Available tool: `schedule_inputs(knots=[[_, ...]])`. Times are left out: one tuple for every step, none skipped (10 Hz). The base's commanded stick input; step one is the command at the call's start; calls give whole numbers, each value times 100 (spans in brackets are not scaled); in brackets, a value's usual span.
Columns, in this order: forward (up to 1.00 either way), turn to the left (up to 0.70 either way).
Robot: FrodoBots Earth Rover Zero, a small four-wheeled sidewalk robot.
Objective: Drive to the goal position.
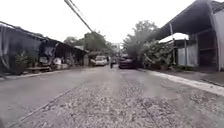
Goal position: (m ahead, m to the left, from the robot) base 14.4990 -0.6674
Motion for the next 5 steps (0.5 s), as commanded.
schedule_inputs(knots=[[100, 16], [100, 0], [100, 0], [100, 0], [100, 0]])
